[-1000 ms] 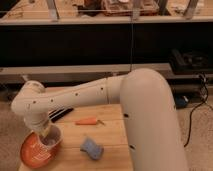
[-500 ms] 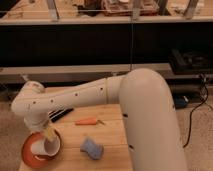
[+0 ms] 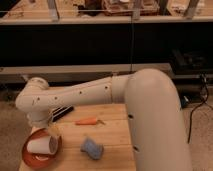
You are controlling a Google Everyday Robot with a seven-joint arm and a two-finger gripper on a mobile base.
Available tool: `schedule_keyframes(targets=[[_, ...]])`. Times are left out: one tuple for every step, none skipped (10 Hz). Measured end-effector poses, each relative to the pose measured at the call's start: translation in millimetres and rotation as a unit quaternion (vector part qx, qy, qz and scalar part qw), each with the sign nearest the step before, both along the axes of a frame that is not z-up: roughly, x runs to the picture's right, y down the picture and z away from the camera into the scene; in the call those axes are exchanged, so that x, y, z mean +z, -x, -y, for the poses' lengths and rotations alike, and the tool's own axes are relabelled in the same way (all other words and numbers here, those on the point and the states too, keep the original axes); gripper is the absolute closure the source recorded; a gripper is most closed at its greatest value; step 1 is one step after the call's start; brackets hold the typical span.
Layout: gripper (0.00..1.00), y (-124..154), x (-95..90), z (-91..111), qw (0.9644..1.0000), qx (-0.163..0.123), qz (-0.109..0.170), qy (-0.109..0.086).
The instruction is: Place the ceramic cup in the ceramic bowl
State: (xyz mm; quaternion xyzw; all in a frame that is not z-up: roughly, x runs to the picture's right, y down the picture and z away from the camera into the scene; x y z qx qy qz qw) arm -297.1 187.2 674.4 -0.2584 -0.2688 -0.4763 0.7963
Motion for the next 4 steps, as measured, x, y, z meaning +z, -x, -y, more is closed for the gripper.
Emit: schedule_keyframes(targets=[[0.2, -1.8, 1.3, 0.9, 1.0, 0.001, -0.001, -0.001], [0.2, -4.4, 3.3, 2.3, 1.0, 0.003, -0.003, -0.001], [0.2, -4.7, 4.3, 2.3, 1.0, 0.002, -0.002, -0.001], [0.2, -4.7, 4.1, 2.3, 1.0, 0.001, -0.001, -0.001]])
